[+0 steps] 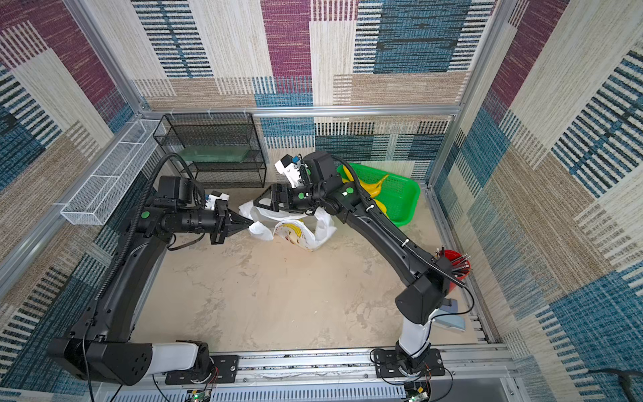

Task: Place the banana into a plastic bag & tie a knot
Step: Adjust the plastic bag at the center of the board.

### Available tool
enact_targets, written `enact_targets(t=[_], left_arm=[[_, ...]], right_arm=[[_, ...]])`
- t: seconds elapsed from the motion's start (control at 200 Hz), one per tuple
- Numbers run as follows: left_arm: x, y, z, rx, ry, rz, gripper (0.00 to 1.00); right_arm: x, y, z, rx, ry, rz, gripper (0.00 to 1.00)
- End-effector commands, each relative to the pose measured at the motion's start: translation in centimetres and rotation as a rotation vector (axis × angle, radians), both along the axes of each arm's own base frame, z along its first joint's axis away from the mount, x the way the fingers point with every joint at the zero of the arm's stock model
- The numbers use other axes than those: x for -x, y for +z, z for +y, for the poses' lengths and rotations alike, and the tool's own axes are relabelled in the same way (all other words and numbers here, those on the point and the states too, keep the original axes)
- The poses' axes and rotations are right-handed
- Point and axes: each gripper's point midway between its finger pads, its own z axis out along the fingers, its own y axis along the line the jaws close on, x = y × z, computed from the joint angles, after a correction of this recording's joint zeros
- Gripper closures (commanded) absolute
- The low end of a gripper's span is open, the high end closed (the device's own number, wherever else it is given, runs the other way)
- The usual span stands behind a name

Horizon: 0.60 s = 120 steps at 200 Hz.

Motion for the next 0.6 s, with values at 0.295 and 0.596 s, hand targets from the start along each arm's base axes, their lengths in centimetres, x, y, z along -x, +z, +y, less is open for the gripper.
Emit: enact_targets(t=[0.295, 0.596], left_arm=[[0.5, 0.8, -0.2, 0.008, -0.016, -0.031, 1.0], [4.6, -0.2, -0.7, -0.02, -0.082, 0.033, 1.0]], right_arm=[[-2.4, 5.3, -5.9, -0.051, -0.227, -0.067, 0.12], [-12.6, -7.6, -36.0, 0.294, -1.318, 0.096, 0.29]])
